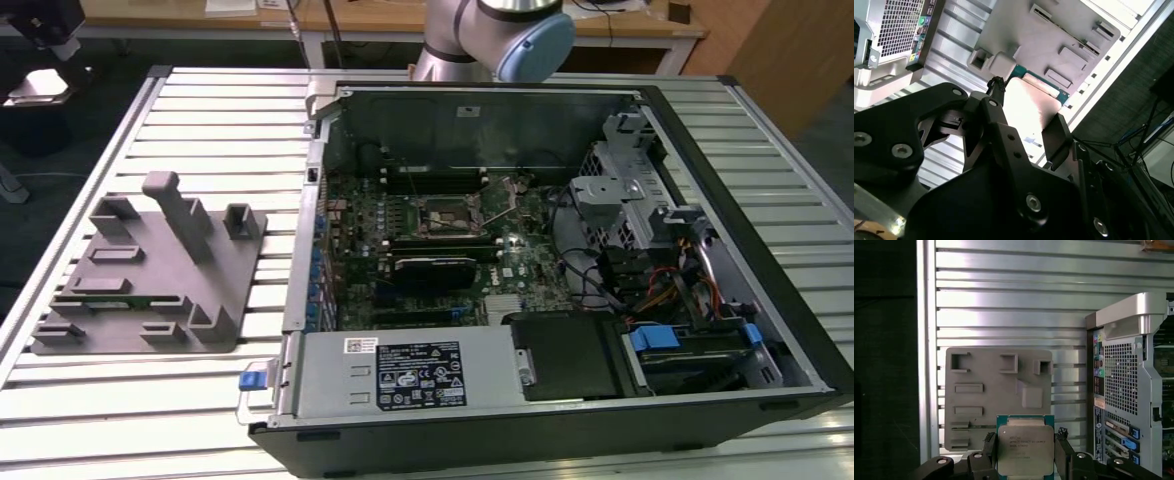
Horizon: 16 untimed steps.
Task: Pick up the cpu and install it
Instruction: 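Pick up the cpu and move it towards the insertion slot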
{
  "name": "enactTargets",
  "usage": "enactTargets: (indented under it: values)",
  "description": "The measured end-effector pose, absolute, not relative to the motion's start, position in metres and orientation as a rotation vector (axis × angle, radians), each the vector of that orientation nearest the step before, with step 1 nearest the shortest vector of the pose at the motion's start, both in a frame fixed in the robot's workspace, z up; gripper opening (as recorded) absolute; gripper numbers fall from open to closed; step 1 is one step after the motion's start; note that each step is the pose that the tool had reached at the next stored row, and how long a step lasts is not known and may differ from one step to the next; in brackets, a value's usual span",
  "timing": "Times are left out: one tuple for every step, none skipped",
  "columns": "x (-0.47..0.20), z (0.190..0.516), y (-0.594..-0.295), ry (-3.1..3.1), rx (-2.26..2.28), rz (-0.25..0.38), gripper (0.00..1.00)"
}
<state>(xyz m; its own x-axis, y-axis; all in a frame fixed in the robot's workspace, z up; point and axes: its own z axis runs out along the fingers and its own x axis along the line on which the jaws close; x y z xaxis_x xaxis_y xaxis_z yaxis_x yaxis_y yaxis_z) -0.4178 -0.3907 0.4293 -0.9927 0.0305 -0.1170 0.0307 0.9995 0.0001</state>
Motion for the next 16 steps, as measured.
enactTargets:
  values:
    - [-0.416,0.429,-0.391,3.024,0.046,-0.003,0.55]
    - [-0.415,0.429,-0.391,3.024,0.047,-0.003,0.55]
    - [-0.414,0.429,-0.390,3.024,0.047,-0.003,0.55]
    - [-0.412,0.429,-0.390,3.024,0.046,-0.003,0.55]
    - [-0.411,0.429,-0.390,3.024,0.046,-0.003,0.55]
    - [-0.410,0.429,-0.390,3.024,0.047,-0.003,0.55]
    - [-0.408,0.429,-0.390,3.024,0.046,-0.003,0.55]
    - [-0.407,0.429,-0.390,3.024,0.046,-0.003,0.55]
    - [-0.405,0.429,-0.390,3.024,0.046,-0.003,0.55]
    - [-0.403,0.429,-0.390,3.024,0.046,-0.003,0.55]
    - [-0.402,0.429,-0.390,3.024,0.046,-0.003,0.55]
    - [-0.401,0.429,-0.390,3.024,0.046,-0.004,0.55]
    - [-0.399,0.429,-0.390,3.024,0.046,-0.004,0.55]
    - [-0.398,0.429,-0.390,3.024,0.047,-0.004,0.55]
    - [-0.396,0.429,-0.390,3.024,0.046,-0.004,0.55]
    - [-0.395,0.429,-0.390,3.024,0.046,-0.005,0.55]
